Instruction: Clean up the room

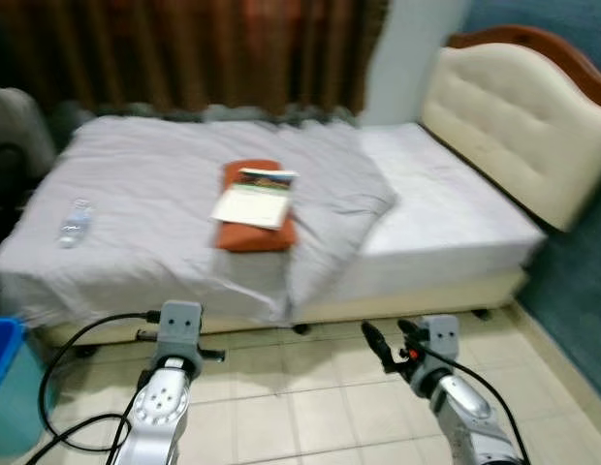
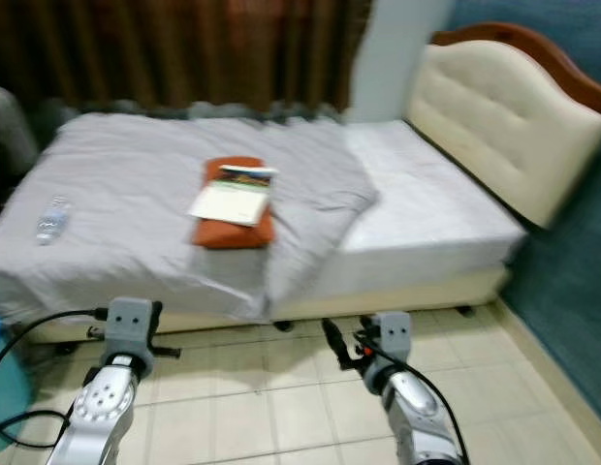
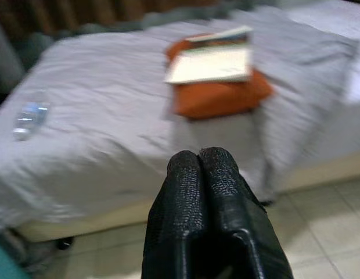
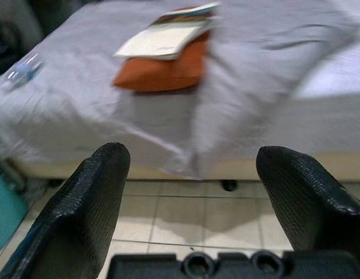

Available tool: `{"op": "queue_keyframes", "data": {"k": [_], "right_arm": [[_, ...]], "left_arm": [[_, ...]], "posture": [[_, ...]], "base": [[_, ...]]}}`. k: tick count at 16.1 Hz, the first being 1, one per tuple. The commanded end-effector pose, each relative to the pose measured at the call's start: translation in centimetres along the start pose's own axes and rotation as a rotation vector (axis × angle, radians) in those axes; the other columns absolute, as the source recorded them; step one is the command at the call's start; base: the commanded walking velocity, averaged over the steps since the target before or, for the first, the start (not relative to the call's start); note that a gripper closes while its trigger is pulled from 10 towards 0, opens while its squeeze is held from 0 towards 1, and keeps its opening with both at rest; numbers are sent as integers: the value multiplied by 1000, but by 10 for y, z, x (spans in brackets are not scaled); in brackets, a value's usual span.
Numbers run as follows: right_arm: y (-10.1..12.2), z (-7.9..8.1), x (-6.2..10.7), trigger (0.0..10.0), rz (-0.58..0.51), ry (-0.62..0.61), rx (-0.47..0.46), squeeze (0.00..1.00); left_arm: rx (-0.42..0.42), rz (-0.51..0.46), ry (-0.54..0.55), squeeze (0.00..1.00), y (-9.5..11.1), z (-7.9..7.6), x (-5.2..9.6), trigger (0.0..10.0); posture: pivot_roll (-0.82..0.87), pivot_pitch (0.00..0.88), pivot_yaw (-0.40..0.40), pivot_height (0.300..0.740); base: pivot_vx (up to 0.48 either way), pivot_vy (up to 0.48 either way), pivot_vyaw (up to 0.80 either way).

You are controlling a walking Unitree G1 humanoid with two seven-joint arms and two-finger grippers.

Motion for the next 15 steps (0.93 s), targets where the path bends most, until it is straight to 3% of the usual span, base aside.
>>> {"op": "queue_keyframes", "data": {"k": [1, 10, 13, 14, 15], "right_arm": [[4, 9, -7, 10000, -14, 26, 4, 0], [7, 8, -7, 10000, -44, -1, 41, 0], [5, 2, -7, 10000, -22, -54, 77, 0], [15, -13, 1, 10000, -76, -159, 153, 0], [27, -21, 10, 10000, -147, -220, 164, 0]], "left_arm": [[-12, 17, 15, 0, -5, 9, 0, 10000], [-36, 20, 9, 0, -6, 13, 0, 10000], [-40, 20, -16, 0, -7, 9, 1, 10000], [-19, 0, -32, 0, -4, 8, 5, 10000], [-6, -35, -53, 0, 1, 7, 12, 10000]], "posture": [[129, 0, -72, 740], [133, 0, -70, 740], [133, 0, -69, 740], [137, 0, -66, 740], [136, 0, -66, 740]], "base": [[394, 274, 631], [395, 273, 628], [334, 251, 0], [0, 0, 0], [0, 0, 0]]}}
Point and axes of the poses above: a point about 5 cm out from each wrist's last joint towards the gripper, its own x axis pointing back from the gripper into the wrist, its own y axis along the axis of the wrist's last joint, z = x × y, the point moved 5 cm from there along -x, pointing out of the wrist towards the gripper, and after that the axes turned 7 degrees about -x, right-handed, at the moved point
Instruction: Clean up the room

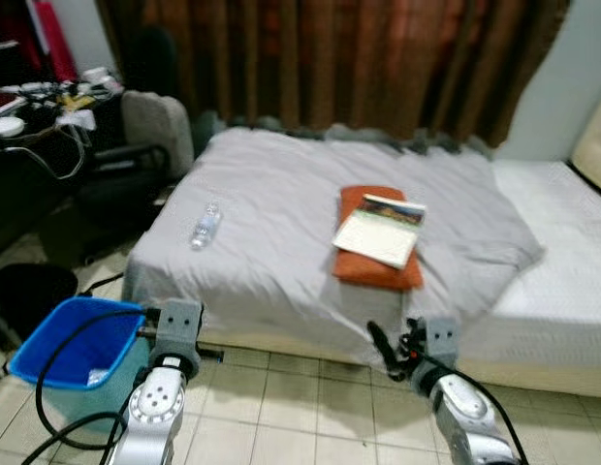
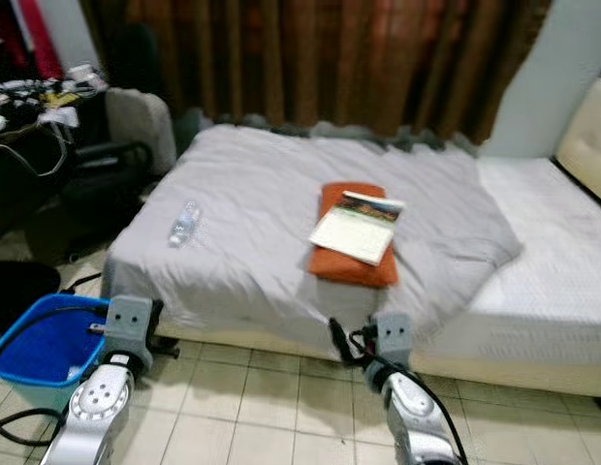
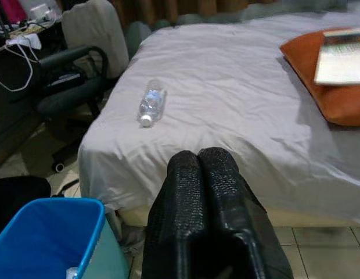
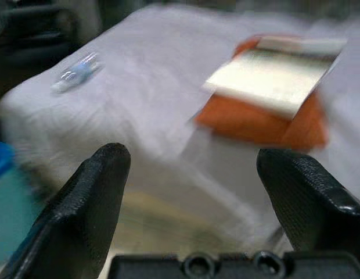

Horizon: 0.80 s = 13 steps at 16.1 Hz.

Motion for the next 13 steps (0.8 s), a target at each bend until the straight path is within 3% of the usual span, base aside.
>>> {"op": "queue_keyframes", "data": {"k": [1, 4, 7, 9, 13], "right_arm": [[13, -10, 5, 10000, -73, -68, 23, 0], [17, -17, 23, 10000, -113, -81, 49, 0], [1, -12, 45, 10000, -51, -44, 81, 0], [-6, -18, 50, 10000, -28, -81, 56, 0], [0, -22, 40, 10000, -25, -134, 68, 0]], "left_arm": [[2, -32, -11, 0, 5, 4, 6, 10000], [20, -87, -82, 0, 11, 0, 27, 10000], [42, -83, -164, 0, 3, -7, 48, 10000], [30, -66, -154, 0, -2, -8, 39, 10000], [14, -76, -168, 0, 7, -11, 17, 10000]], "posture": [[136, 0, -66, 740], [134, 0, -63, 740], [130, 0, -68, 740], [117, 0, -66, 740], [89, 0, -49, 740]], "base": [[0, 0, 0], [0, 0, 0], [0, 0, 0], [0, 0, 0], [0, 0, -181]]}}
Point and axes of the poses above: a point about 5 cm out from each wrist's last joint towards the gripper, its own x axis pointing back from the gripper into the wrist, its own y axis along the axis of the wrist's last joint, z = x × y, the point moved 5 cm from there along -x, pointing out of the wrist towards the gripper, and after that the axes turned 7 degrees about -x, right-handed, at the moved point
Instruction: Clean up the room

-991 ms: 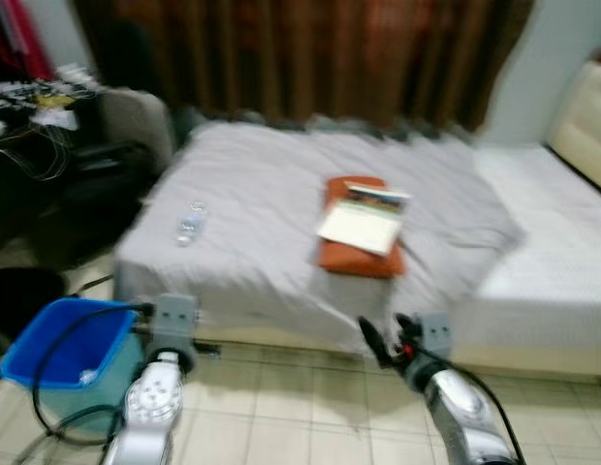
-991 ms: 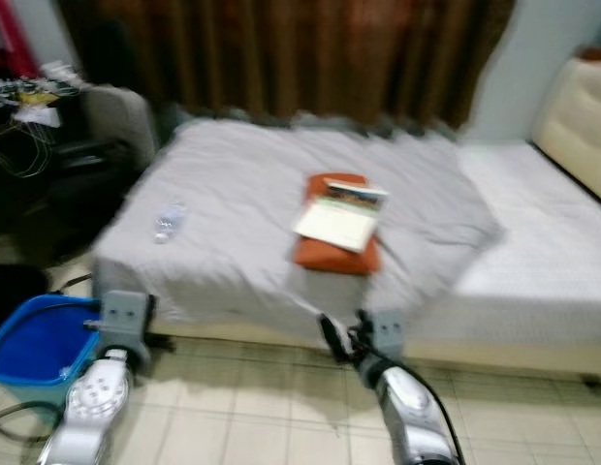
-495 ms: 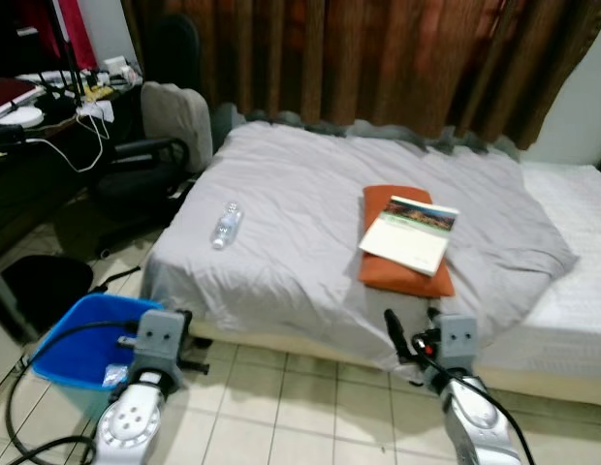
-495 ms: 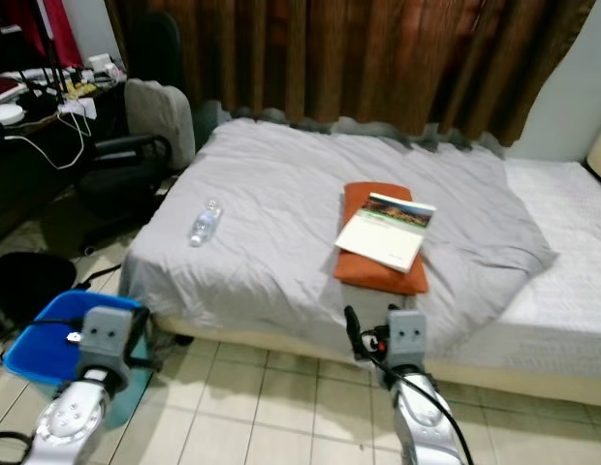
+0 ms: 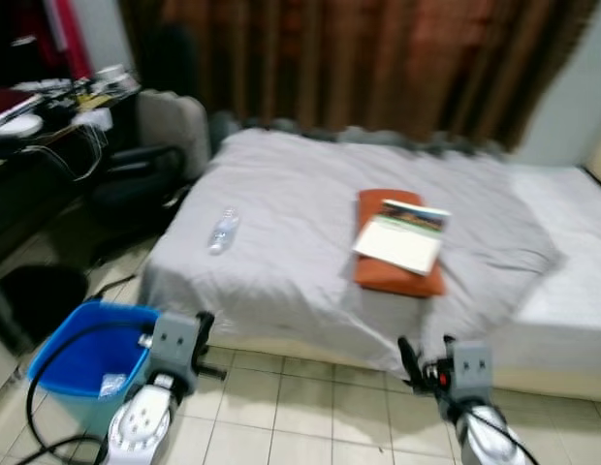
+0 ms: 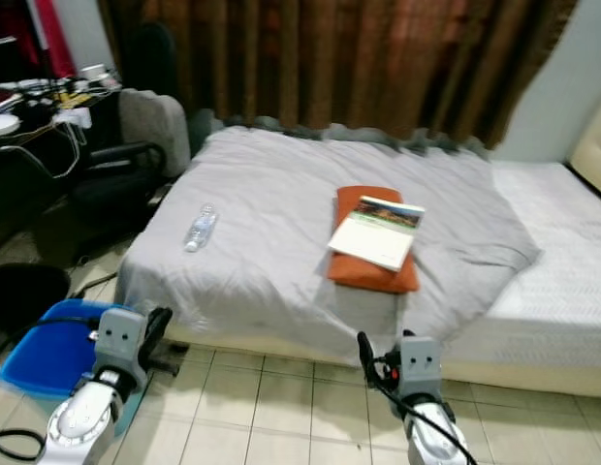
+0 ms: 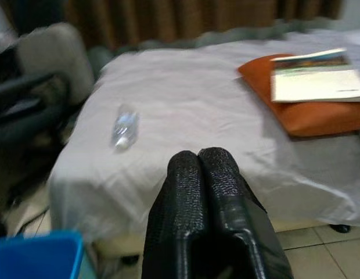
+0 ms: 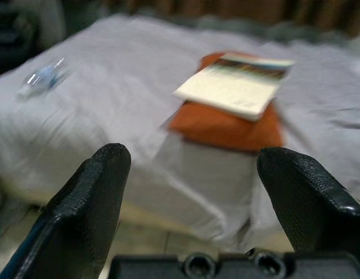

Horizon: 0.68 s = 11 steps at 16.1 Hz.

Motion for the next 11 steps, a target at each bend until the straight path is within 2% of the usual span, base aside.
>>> {"op": "queue_keyframes", "data": {"k": [1, 2, 4, 6, 7, 11], "right_arm": [[2, -8, 2, 10000, 0, -34, -4, 0], [4, -7, 2, 10000, -7, -38, -9, 0], [9, -9, -2, 10000, -29, -61, -35, 0], [11, -7, -1, 10000, -38, -66, -44, 0], [9, -2, 2, 10000, -28, -48, -45, 0], [0, 8, 1, 10000, 11, 20, -76, 0]], "left_arm": [[13, 25, -16, 0, -3, -1, -4, 10000], [27, 34, -20, 0, -6, 2, -3, 10000], [29, 69, -49, 0, -15, 0, -6, 10000], [31, 55, -43, 0, -13, 1, -11, 10000], [72, 43, 11, 0, -9, 7, -15, 10000], [73, 52, 99, 0, -6, 8, -17, 10000]], "posture": [[71, 0, -24, 740], [50, 0, 18, 740], [18, 0, 71, 740], [5, 0, 71, 740], [3, 0, 55, 740], [23, 0, 16, 740]], "base": [[0, 0, -725], [0, 0, -725], [0, 0, 0], [0, 0, 0], [386, 285, 0], [386, 285, 0]]}}
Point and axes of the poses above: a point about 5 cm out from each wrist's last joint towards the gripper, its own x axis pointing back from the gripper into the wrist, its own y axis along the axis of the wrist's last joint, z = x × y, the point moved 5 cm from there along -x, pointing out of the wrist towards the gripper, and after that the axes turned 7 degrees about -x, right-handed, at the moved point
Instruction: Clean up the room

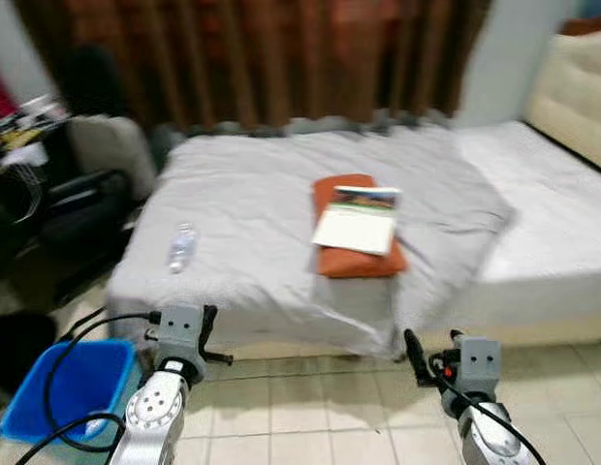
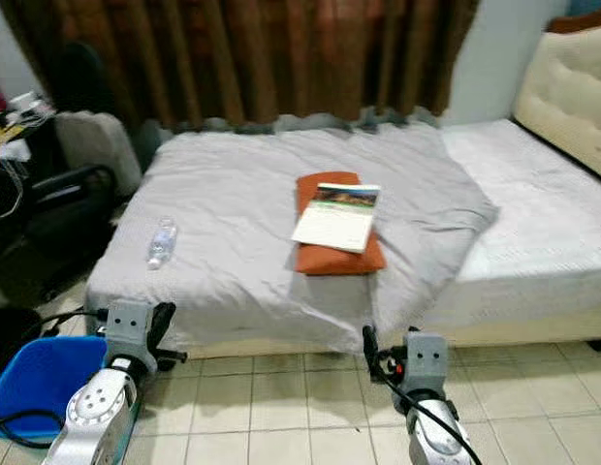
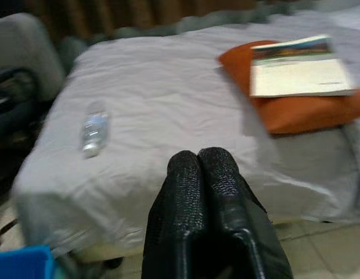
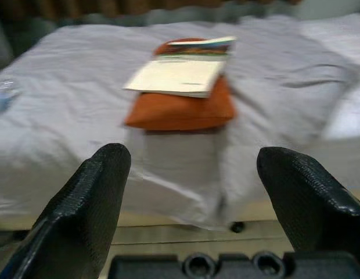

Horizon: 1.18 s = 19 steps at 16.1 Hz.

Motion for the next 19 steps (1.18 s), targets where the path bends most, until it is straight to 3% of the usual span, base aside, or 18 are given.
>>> {"op": "queue_keyframes", "data": {"k": [1, 6, 8, 9, 10, 17, 18, 19], "right_arm": [[0, 11, -6, 10000, 6, 43, -28, 0], [-3, 17, -16, 10000, 33, 74, 4, 0], [7, 22, -24, 10000, -10, 80, -43, 0], [9, 21, -26, 10000, -18, 65, -55, 1000], [11, 18, -28, 10000, -27, 55, -86, 1000], [4, 14, -33, 10000, 0, 36, -31, 1000], [2, 12, -33, 10000, 12, 27, -13, 306], [2, 12, -34, 10000, 14, 24, -3, 0]], "left_arm": [[-18, -10, 24, 0, 5, 6, -1, 10000], [-35, -4, 3, 0, 6, 7, -5, 10000], [-73, -8, 34, 0, 7, 16, -7, 10000], [-83, -16, 23, 0, 9, 15, -9, 10000], [-73, -29, 2, 1000, 14, 12, -11, 10000], [-62, -47, -66, 1000, 19, -3, -18, 10000], [-60, -51, -84, 169, 21, -8, -18, 10000], [-63, -52, -86, 0, 21, -10, -18, 10000]], "posture": [[33, 0, 4, 740], [63, 0, -22, 740], [75, 0, -30, 740], [81, 0, -34, 740], [83, 0, -33, 740], [85, 0, -40, 740], [85, 0, -41, 740], [84, 0, -40, 740]], "base": [[386, 285, 563], [397, 268, 336], [401, 259, 0], [401, 262, 0], [450, 0, 0], [380, 0, 0], [0, 0, 0], [0, 0, 0]]}}
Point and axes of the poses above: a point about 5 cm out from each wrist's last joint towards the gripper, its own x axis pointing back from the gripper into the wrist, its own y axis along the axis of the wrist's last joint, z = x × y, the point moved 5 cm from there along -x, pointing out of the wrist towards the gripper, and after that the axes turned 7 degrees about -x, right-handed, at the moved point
